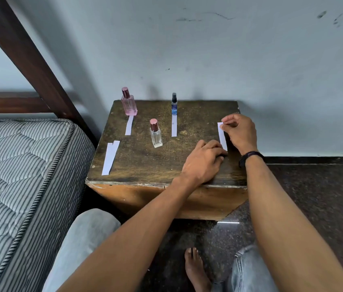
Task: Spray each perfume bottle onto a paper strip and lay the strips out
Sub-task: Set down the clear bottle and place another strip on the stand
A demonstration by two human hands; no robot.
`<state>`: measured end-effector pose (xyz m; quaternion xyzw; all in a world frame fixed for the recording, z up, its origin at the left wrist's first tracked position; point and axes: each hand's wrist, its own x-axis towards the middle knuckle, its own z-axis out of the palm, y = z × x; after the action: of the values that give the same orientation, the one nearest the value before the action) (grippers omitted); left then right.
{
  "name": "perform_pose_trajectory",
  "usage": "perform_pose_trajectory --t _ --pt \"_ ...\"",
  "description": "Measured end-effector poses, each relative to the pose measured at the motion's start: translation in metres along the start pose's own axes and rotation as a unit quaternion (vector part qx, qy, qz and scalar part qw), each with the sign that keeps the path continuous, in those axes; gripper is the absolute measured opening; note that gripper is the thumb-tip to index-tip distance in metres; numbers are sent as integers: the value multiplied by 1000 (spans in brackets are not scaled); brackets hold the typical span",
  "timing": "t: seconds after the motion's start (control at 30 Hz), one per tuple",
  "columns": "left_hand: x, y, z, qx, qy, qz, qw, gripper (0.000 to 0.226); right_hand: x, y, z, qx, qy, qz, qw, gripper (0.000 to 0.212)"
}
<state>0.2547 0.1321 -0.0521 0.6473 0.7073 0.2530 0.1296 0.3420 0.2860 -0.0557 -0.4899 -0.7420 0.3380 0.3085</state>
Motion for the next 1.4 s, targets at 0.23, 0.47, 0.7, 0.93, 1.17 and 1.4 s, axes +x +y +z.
perform_pose_trajectory --t 0.23,0.47,0.7,0.93,1.17,1.4 --pt "17 3 6 -2 34 -24 999 25 18 5 3 -37 8 -6 999 15" --pt "20 4 17 118 46 -19 992 41 25 9 5 -86 25 -15 996 4" --pt "23 7 17 163 49 -22 985 43 26 9 7 -116 36 -18 993 13" --pt "21 12 9 137 15 -34 990 48 24 7 10 -127 65 -6 990 18" --pt "22 14 8 146 9 -47 988 48 27 8 11 -129 73 8 989 17" --pt "22 13 9 154 2 -45 987 48 31 9 15 -125 93 17 988 15"
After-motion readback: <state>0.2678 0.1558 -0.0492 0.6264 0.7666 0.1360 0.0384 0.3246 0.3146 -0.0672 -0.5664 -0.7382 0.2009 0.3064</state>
